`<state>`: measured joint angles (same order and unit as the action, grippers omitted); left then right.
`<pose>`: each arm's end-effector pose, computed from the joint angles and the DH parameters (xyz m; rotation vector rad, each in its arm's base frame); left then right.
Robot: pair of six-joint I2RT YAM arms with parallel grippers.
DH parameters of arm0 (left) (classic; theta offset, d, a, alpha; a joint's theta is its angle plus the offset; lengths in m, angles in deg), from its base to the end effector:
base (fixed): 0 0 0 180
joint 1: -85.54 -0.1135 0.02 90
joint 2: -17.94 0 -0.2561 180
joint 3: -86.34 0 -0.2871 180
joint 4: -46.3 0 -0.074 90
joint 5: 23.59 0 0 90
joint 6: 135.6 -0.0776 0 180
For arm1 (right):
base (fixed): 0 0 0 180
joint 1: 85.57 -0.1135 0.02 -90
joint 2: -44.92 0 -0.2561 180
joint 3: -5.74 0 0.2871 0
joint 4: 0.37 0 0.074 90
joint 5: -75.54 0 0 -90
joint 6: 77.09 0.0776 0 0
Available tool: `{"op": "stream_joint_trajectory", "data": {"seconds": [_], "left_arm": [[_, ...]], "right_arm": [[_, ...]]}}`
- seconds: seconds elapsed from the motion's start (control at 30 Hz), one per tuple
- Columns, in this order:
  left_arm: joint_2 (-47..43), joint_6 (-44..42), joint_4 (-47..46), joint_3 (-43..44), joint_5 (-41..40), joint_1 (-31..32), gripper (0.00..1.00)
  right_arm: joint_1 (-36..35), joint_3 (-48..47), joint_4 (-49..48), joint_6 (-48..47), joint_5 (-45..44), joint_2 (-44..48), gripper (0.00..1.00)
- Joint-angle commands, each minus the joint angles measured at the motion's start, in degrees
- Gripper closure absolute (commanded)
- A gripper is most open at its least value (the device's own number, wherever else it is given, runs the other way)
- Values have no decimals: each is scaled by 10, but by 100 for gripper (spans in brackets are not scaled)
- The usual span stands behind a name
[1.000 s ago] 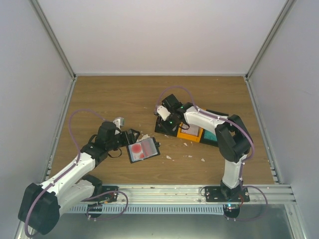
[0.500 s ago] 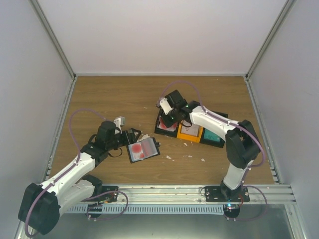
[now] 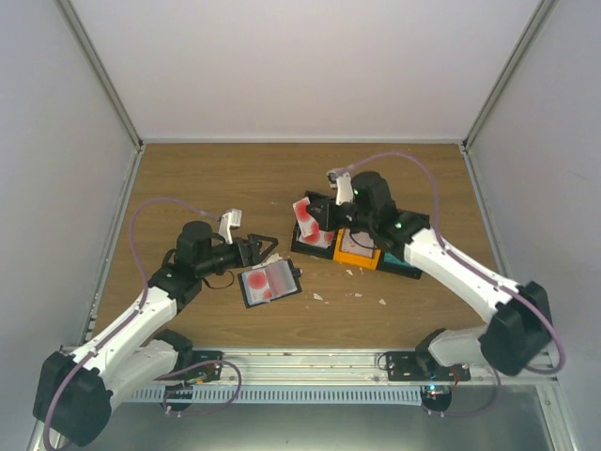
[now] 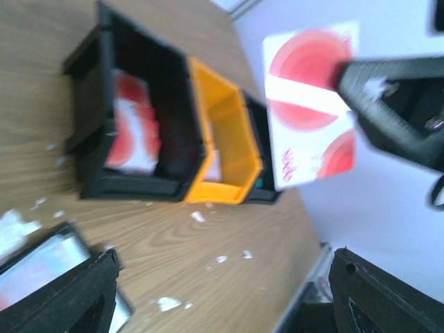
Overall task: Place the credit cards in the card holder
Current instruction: Pick up the credit card from the storage box.
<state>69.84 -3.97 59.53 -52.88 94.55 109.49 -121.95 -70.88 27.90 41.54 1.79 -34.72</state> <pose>0.2350 -0.1444 0.2009 0.0129 2.1581 -1.1932 0.2991 0.2474 0.2732 -0.3312 2.2252 0.9478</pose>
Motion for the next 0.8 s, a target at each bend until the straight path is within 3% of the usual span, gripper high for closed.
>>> {"op": "stream_joint_trajectory", "data": {"seconds": [0.0,0.13,0.27,0.53,0.77], "left_arm": [[4,56,-117,26,111,-4,17],[11,100,-210,24,181,2,19],[19,114,-179,40,167,6,26],[31,201,-221,28,187,19,58],[21,209,-208,19,187,26,80]], "right_arm": [[4,96,-159,257,73,74,100],[4,156,-256,346,118,95,100],[2,190,-324,383,166,96,100],[-9,254,-455,487,225,89,99],[-17,262,-469,498,228,90,100]]}}
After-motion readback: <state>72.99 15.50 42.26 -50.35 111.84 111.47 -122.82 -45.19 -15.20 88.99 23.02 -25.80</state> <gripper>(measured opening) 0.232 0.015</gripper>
